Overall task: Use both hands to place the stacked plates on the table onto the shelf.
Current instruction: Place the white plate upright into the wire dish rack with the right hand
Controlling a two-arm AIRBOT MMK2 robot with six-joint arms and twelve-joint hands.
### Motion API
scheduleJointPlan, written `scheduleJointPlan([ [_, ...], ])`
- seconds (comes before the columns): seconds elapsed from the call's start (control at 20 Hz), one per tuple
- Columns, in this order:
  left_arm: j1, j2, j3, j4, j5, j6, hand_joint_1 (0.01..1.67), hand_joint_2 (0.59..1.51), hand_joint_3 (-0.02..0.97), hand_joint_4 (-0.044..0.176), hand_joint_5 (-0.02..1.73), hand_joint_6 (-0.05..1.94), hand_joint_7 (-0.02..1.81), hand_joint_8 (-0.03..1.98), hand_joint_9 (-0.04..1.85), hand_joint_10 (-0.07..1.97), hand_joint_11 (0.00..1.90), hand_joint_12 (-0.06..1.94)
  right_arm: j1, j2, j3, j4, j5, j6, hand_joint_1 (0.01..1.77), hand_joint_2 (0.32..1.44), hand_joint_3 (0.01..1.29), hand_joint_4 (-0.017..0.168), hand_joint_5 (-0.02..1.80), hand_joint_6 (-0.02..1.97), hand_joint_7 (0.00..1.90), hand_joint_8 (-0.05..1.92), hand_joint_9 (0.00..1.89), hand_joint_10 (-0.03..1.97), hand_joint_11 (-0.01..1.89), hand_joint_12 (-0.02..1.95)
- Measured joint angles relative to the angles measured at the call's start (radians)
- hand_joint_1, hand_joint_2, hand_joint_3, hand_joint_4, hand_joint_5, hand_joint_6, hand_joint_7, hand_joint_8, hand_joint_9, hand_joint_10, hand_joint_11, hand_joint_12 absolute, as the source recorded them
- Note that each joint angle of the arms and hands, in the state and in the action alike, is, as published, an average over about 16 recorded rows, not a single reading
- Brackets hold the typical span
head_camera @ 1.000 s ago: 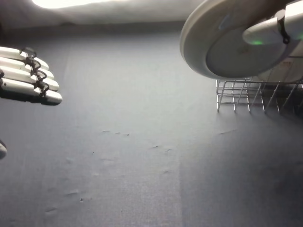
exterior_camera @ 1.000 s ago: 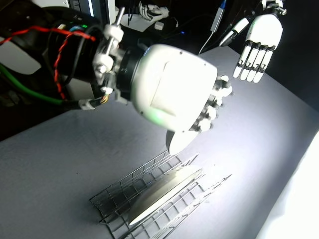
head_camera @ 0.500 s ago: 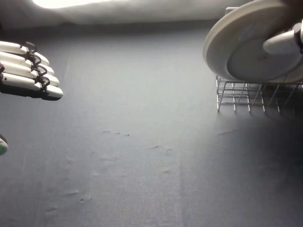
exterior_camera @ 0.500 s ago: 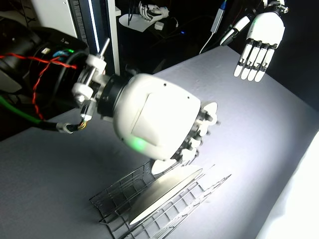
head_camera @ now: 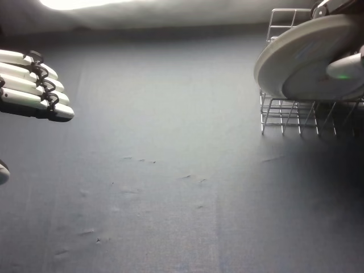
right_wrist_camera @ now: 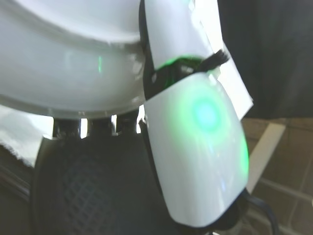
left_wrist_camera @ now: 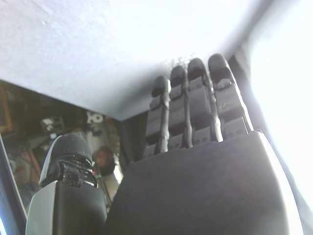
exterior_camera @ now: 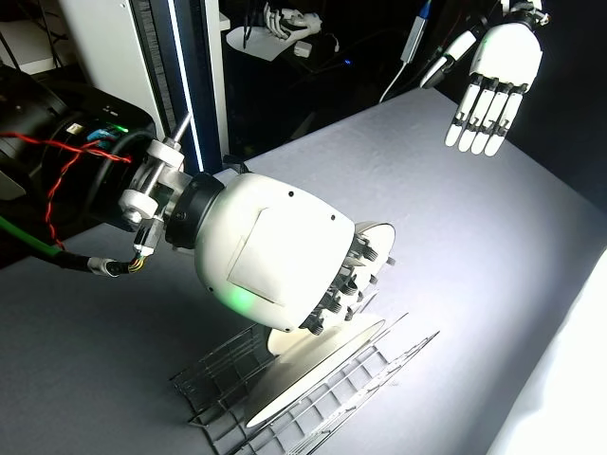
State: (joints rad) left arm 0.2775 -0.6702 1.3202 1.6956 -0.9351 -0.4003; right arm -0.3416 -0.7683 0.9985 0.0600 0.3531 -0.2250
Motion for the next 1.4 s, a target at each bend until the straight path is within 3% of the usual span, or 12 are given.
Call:
scheduleJointPlan([
  [0.3, 0.000, -0.001, -0.003, 0.001, -0.001, -0.001, 0.01, 1.175, -0.012, 0.000, 0.20, 0.01, 0.20, 0.00, 0.16, 0.01, 0.02, 0.30, -0.038, -0.007, 0.023, -0.049, 0.008, 0.000, 1.45, 1.00, 0.01, -0.004, 0.86, 1.05, 0.99, 0.80, 0.96, 1.01, 0.86, 1.23],
  [0.5, 0.000, -0.003, -0.007, 0.002, -0.001, -0.001, 0.01, 1.175, -0.012, 0.000, 0.20, 0.01, 0.20, 0.00, 0.16, 0.01, 0.02, 0.30, -0.058, -0.011, 0.039, -0.084, 0.012, 0.001, 1.40, 1.04, 0.01, -0.004, 0.81, 1.06, 0.95, 0.82, 0.96, 0.80, 0.82, 1.18],
  [0.8, 0.000, -0.004, -0.011, 0.004, -0.001, -0.001, 0.01, 1.176, -0.011, 0.000, 0.21, 0.01, 0.20, 0.00, 0.17, 0.01, 0.02, 0.31, -0.070, -0.015, 0.055, -0.131, 0.015, 0.003, 1.31, 1.10, 0.01, -0.004, 0.74, 0.72, 0.85, 0.56, 0.88, 0.45, 0.72, 1.00],
  [1.1, -0.002, -0.005, -0.014, 0.008, 0.000, -0.001, 0.01, 1.177, -0.011, 0.000, 0.20, 0.01, 0.20, 0.00, 0.16, 0.01, 0.02, 0.30, -0.027, -0.015, 0.038, -0.195, 0.031, 0.004, 1.14, 1.13, 0.01, -0.004, 0.59, 0.29, 0.65, 0.23, 0.69, 0.06, 0.46, 0.86],
  [1.25, -0.005, -0.006, -0.018, 0.010, -0.003, -0.001, 0.01, 1.175, -0.011, 0.000, 0.20, 0.01, 0.19, 0.00, 0.16, 0.01, 0.02, 0.27, 0.004, -0.016, 0.021, -0.256, 0.044, 0.004, 1.04, 1.10, 0.01, -0.004, 0.47, 0.07, 0.51, 0.04, 0.53, 0.01, 0.33, 0.77],
  [1.4, -0.008, -0.006, -0.022, 0.015, -0.007, 0.000, 0.01, 1.170, -0.012, 0.000, 0.19, 0.01, 0.18, 0.00, 0.15, 0.01, 0.02, 0.27, 0.036, -0.017, 0.003, -0.351, 0.066, 0.004, 0.88, 1.03, 0.01, -0.004, 0.34, 0.02, 0.36, 0.01, 0.36, 0.00, 0.20, 0.62],
])
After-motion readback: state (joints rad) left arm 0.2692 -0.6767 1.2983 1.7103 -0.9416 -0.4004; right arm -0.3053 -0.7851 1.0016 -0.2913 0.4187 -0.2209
